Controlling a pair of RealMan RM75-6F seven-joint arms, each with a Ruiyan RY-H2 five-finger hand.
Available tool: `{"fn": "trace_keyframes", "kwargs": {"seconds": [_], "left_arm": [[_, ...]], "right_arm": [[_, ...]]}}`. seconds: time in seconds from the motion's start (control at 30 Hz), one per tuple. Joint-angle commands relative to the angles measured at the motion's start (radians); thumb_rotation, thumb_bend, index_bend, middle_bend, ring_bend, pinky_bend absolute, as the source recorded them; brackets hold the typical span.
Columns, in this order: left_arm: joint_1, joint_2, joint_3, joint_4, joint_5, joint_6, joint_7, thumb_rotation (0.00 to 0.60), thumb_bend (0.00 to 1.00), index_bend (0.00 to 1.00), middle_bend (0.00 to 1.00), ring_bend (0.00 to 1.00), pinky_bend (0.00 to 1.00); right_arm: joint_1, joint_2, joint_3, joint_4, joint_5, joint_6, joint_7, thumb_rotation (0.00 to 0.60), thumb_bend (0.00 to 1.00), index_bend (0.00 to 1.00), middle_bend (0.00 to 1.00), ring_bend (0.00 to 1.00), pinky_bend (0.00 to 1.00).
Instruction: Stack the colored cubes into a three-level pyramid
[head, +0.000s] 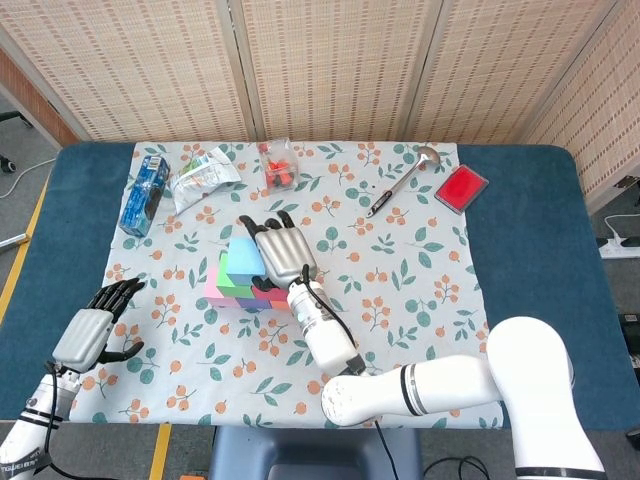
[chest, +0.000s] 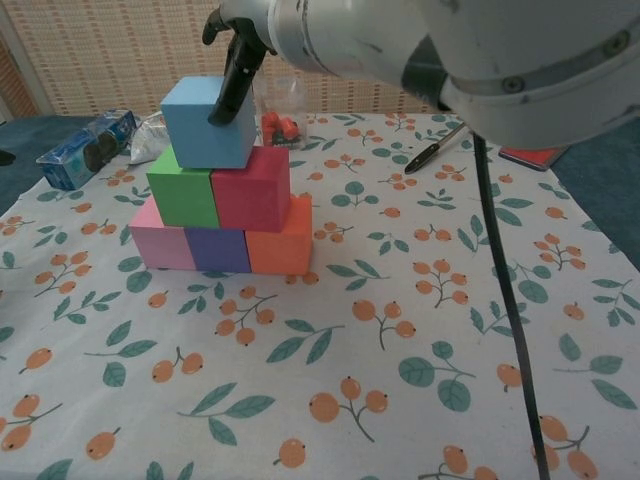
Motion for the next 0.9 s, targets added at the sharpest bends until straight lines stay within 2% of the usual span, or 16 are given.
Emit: {"fn": "trace_keyframes", "kwargs": {"seconds": [0.03,0.9], "left_arm": [[0.000,-0.001,0.001,0.003,0.002,0.001,-0.003,0.600,0.25,0.07,0.02,0.00,0.09],[0.000,-0.011,0.007,0.026,0.008,0.004,-0.028,0.600,0.25,0.07,0.02,0.00,0.09]], "right_arm": [[-0.005,-0.003,0.004,-0.005,-0.001,0.005,-0.007,0.600,0.18,0.08,0.32,0.15,0.00],[-0.030,-0.039,0.043,0.002,-0.005,0.026,-0.065,0.600,0.18,0.05,0.32,0.15,0.00]]}}
